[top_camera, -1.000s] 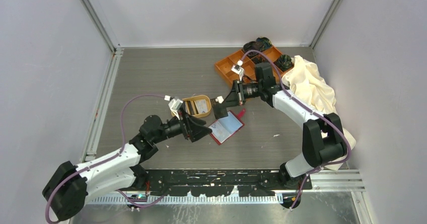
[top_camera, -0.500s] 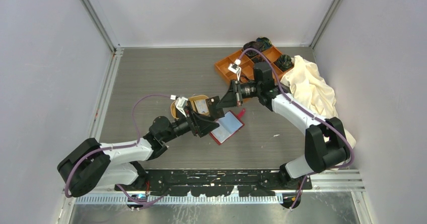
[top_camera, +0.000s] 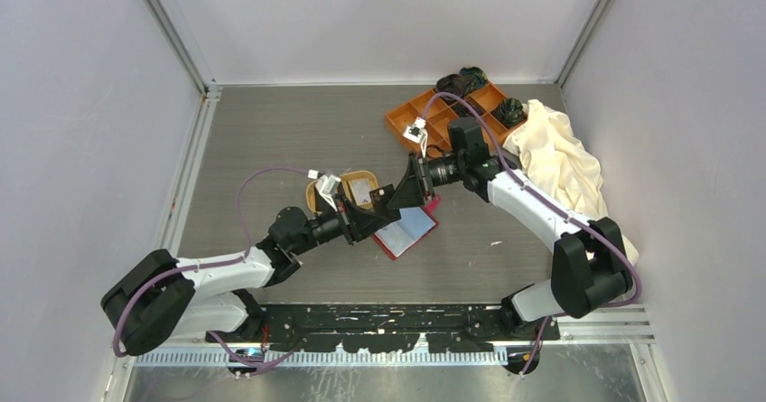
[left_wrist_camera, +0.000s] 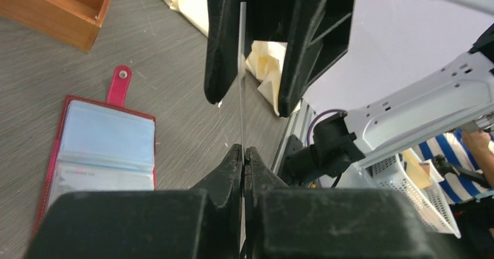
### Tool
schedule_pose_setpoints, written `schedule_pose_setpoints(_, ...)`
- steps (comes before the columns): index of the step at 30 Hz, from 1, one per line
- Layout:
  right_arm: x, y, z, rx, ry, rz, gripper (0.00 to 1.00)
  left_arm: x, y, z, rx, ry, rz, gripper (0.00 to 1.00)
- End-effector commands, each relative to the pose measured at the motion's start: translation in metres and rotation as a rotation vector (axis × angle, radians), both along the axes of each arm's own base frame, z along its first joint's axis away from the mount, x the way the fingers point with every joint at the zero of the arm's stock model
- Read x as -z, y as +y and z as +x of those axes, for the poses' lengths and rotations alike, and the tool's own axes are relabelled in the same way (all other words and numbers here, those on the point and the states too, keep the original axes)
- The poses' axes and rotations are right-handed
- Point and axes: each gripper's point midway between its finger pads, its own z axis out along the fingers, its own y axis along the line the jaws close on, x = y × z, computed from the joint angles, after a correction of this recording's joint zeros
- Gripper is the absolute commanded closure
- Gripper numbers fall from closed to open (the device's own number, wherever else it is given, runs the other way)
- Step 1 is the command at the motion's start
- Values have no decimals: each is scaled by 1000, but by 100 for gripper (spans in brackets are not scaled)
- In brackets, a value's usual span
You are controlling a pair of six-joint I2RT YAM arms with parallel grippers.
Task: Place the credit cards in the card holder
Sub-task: Insert the credit card into the card holder.
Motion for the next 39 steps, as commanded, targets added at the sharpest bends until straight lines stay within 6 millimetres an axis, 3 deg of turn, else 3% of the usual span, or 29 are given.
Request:
schedule_pose_setpoints(1, -12, -9, -7, -45, -212, -28, 46, -1, -2, -10, 66, -118, 98, 100)
schedule_pose_setpoints(4, -12, -11, -18, -96, -230, 2, 43, 7, 0, -22, 126, -151, 146, 100)
schedule_pose_setpoints(7, -14, -11, -26, -141, -236, 40, 47, 12, -1, -29, 171, -159, 178, 100)
schedule_pose_setpoints(13, -14, -11, -31, -167, -252, 54, 75, 13, -3, -31, 197, -161, 180, 100)
schedule_pose_setpoints(16, -17, -11, -36, -192, -261, 64, 95, 13, -5, -30, 197, -151, 172, 100)
schedule_pose_setpoints(18, -18, -12, -38, -205, -271, 63, 99, 13, -7, -28, 192, -136, 164, 99)
schedule_pose_setpoints(19, -19, -12, -37, -199, -269, 51, 99, 15, -6, -26, 179, -120, 169, 93)
schedule_pose_setpoints(22, -18, -14, -24, -131, -248, -20, 99, 30, 2, -16, 94, -31, 210, 65)
schedule_pose_setpoints(24, -10, -20, -4, -46, -231, -113, 99, 51, 18, -7, -12, 67, 274, 56)
schedule_pose_setpoints(26, -1, -30, 15, 24, -201, -194, 99, 70, 38, -2, -118, 156, 342, 54)
schedule_pose_setpoints(29, 23, -43, 36, 94, -129, -294, 99, 79, 60, -4, -219, 245, 356, 52)
schedule_pose_setpoints(33, 64, -52, 49, 117, -26, -412, 99, 90, 72, -13, -273, 383, 311, 50)
schedule_pose_setpoints(39, 104, -60, 67, 151, 32, -515, 99, 124, 73, -21, -369, 592, 290, 48)
